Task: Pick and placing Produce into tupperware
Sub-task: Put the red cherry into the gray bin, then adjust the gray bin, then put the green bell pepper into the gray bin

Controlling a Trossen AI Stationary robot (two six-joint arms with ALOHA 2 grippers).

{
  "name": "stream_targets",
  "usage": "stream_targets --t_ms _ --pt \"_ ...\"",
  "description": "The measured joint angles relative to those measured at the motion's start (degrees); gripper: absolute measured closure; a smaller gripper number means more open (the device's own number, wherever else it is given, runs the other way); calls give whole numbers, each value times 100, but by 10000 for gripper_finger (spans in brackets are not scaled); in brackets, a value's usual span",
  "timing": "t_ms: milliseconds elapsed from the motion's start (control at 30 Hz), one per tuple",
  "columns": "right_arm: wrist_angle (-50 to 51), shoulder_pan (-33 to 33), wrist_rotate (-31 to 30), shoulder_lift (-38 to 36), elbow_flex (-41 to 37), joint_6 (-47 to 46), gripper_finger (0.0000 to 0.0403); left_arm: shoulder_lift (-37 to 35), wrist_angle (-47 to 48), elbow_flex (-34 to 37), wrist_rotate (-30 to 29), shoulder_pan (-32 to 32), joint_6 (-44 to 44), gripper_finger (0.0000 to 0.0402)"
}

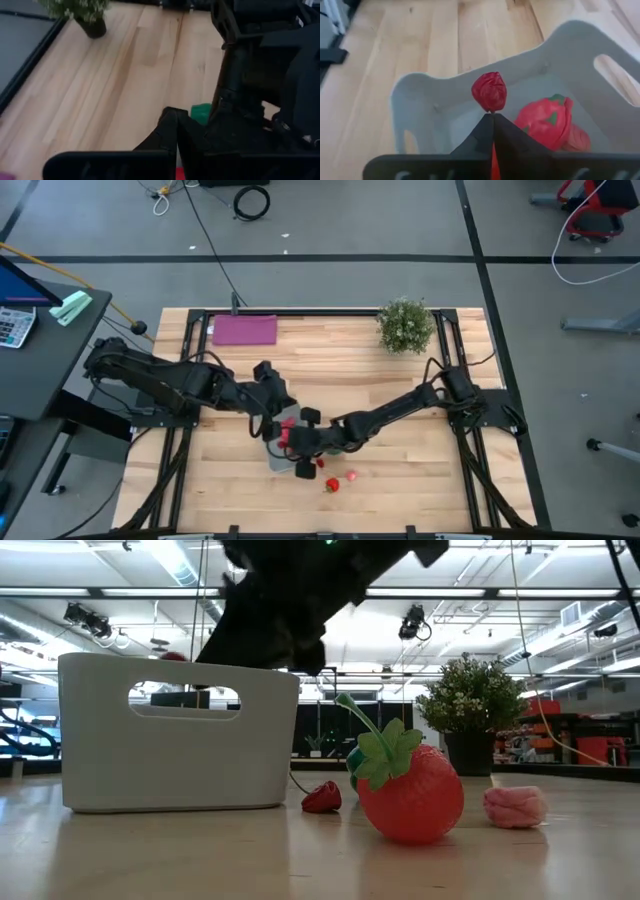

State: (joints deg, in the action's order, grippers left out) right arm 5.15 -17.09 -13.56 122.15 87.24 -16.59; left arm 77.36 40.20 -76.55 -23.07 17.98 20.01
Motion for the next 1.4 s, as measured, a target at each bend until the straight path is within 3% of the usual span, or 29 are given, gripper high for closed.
stream_targets --t_ms 467,733,900,1067,1200,1400 --pt "651 73 6 -221 83 19 314 48 474 2 -133 312 385 394" --pt "2923 -384 -11 -717 72 -701 306 47 661 2 -144 381 762 380" --pt "3493 -933 -701 -922 -19 -1133 306 63 821 2 -138 383 781 390" --pt "3163 -1195 -1799 -1094 -40 -421 298 63 848 2 -140 380 606 378" --pt "3199 -1175 -1872 -1305 -27 -418 276 65 863 2 -135 381 661 360" --pt "4267 -1349 -1804 -1526 -29 -732 240 66 934 2 -133 415 680 332"
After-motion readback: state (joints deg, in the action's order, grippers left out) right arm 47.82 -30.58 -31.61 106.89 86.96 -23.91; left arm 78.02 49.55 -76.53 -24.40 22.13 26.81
